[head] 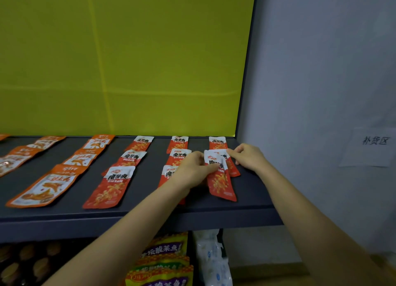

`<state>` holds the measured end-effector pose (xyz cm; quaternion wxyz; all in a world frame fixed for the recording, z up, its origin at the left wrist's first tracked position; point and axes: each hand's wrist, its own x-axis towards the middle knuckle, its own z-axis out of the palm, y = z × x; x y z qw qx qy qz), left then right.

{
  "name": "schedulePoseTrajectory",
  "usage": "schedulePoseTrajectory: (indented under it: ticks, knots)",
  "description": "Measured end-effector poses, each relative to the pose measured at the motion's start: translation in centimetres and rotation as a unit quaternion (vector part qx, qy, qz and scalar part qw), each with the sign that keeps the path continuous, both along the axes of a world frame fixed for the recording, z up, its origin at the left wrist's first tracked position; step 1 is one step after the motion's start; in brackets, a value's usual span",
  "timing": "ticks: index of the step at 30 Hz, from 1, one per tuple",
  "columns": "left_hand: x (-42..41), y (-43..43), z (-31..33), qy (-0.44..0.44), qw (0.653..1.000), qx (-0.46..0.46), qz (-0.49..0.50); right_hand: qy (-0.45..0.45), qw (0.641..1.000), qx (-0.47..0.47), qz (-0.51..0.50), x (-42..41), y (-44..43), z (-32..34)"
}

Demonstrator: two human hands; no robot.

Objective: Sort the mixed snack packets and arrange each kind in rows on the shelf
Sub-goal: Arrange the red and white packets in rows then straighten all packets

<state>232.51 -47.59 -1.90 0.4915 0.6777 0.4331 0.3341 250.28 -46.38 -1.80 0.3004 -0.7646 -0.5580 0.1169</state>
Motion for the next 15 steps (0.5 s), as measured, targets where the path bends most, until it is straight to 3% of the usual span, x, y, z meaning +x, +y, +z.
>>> schedulePoseTrajectory:
  ticks: [5, 9, 15]
  knots:
    - [1.4, -1.5, -0.7, 0.076, 0.99, 0.108, 0.05, 0.073, 0.997, 0.038, 0.004, 0.8, -0.4, -0.6]
    - [2.3, -2.2, -1.3, 0.135, 0.972, 0.177, 0.074, 0.084, 0.995, 0.055, 0.002, 0.7, -0.6, -0.8]
    - [2.7, -2.5, -1.9, 0.24, 0.928, 0.269, 0.098, 0.112, 0.991, 0.069, -0.01, 1.0, -0.4, -1.2]
